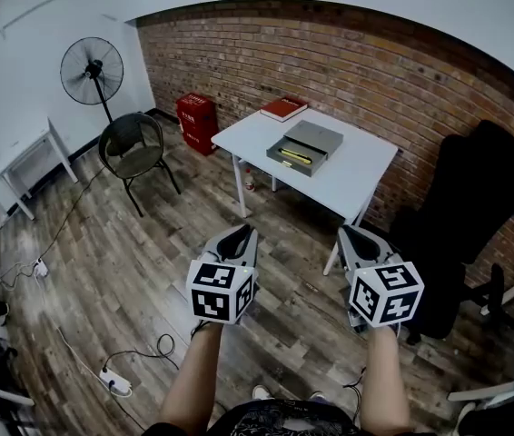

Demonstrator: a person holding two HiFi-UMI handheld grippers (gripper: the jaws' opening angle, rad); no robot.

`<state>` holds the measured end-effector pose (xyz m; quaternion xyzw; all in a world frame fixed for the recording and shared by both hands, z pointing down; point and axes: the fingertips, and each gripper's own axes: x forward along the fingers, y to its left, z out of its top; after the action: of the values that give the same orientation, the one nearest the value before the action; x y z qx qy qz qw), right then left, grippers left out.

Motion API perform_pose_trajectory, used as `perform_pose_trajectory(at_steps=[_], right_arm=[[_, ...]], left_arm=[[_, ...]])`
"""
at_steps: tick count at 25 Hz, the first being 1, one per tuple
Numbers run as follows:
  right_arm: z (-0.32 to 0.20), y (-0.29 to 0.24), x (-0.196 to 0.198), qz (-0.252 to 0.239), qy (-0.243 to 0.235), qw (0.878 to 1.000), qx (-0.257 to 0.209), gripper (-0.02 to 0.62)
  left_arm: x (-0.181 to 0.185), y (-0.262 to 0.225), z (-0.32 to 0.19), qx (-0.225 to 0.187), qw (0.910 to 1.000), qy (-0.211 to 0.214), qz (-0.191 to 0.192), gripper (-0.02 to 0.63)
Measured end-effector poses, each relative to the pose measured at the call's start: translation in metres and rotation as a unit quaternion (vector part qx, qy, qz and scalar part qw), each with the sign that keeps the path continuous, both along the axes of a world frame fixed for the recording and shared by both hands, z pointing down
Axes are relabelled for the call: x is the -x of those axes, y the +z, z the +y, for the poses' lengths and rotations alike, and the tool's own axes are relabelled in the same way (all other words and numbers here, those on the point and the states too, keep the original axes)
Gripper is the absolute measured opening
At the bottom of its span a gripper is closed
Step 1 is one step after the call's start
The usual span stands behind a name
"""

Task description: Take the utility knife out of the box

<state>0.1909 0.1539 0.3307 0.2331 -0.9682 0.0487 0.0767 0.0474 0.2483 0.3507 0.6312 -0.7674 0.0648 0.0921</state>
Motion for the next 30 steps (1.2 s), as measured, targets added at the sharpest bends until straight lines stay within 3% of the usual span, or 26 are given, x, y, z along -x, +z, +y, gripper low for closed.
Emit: perform_pose_trajectory(at_steps=[5, 8, 14, 23, 30], right_arm=[[0.007, 0.0, 0.02, 0.004, 0.008, 1.0, -0.002, 0.02], [0.007, 0.001, 0.027, 0.006, 0.011, 1.0, -0.002, 0.02], [-0.011, 0.008, 0.039, 0.008, 0.017, 1.0, 0.003, 0.02], [-0.065, 0.031, 0.07, 0.008, 0.011, 1.0, 0.013, 0.02], [-0.131, 0.03, 0.095, 0.013, -0.006, 1.0, 0.012, 0.02]], left_arm=[[0.021, 0.0, 0.002, -0.005, 0.9999, 0.012, 0.007, 0.049], [0.032, 0.003, 0.001, -0.004, 0.9997, 0.017, 0.015, 0.097], [0.049, 0.01, -0.016, 0.0, 0.9997, 0.018, 0.019, 0.104], [0.08, 0.025, -0.07, 0.003, 0.9998, 0.012, 0.013, 0.167], [0.098, 0.02, -0.141, 0.002, 0.9999, 0.012, 0.006, 0.175]])
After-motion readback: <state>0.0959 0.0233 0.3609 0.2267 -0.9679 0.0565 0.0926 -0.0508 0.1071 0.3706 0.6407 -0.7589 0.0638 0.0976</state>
